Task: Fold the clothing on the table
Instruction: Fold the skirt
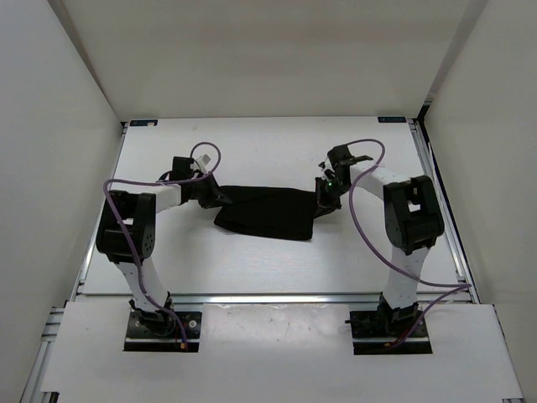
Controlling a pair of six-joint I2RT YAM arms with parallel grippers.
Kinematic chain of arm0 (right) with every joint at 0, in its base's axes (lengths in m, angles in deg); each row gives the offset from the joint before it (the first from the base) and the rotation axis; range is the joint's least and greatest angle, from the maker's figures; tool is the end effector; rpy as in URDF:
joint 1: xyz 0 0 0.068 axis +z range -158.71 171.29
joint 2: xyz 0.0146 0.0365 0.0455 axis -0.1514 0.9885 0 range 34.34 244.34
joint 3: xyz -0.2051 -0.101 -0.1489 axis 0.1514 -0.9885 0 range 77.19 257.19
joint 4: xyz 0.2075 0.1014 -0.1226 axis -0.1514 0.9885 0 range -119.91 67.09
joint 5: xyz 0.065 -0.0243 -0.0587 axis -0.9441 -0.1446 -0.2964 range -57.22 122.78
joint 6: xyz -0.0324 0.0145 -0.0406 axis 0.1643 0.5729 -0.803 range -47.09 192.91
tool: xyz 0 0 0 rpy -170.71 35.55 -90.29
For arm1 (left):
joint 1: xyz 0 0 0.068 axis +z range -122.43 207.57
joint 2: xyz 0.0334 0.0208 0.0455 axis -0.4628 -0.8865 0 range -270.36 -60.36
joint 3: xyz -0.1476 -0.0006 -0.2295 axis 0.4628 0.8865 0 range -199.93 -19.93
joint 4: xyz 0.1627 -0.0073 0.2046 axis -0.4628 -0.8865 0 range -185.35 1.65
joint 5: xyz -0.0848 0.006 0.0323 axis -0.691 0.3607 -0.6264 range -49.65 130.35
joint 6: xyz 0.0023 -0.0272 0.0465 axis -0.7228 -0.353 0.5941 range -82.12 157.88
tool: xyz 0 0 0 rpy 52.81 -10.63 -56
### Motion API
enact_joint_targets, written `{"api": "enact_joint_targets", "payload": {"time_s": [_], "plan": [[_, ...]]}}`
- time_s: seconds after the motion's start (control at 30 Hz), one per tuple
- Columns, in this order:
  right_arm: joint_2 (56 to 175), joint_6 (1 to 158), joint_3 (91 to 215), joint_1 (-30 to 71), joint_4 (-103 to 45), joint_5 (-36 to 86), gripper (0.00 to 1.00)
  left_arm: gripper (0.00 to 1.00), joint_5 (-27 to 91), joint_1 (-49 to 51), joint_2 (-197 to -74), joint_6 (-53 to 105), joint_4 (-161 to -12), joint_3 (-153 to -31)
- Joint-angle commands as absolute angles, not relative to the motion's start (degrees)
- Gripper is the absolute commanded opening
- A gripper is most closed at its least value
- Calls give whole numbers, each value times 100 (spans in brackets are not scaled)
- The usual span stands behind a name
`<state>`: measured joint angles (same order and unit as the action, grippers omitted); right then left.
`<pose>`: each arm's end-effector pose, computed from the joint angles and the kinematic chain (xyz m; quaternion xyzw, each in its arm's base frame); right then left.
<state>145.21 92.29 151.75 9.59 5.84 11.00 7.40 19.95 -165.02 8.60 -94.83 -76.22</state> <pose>0.3566 0.1318 0.1616 -0.0203 0.9702 0.2260 0.0847 0.3485 -0.0662 0.1408 -0.0877 0.9140 -0.3481 0.1891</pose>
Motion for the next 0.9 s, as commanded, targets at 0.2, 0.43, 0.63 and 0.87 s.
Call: {"api": "enact_joint_targets", "payload": {"time_s": [0.2, 0.43, 0.63, 0.87], "plan": [[14974, 9242, 15577, 984, 771, 1539, 12, 0, 625, 1878, -15880, 906, -9802, -8145], [15255, 9312, 15681, 1088, 639, 1266, 12, 0, 562, 1326, -15933, 642, -9942, -8478], [15281, 9286, 15787, 1194, 498, 1046, 11, 0, 590, 789, -16038, 238, -9768, -8699], [15325, 9251, 15796, 1352, 542, 1019, 11, 0, 722, 384, -16232, -122, -9425, -8883]]}}
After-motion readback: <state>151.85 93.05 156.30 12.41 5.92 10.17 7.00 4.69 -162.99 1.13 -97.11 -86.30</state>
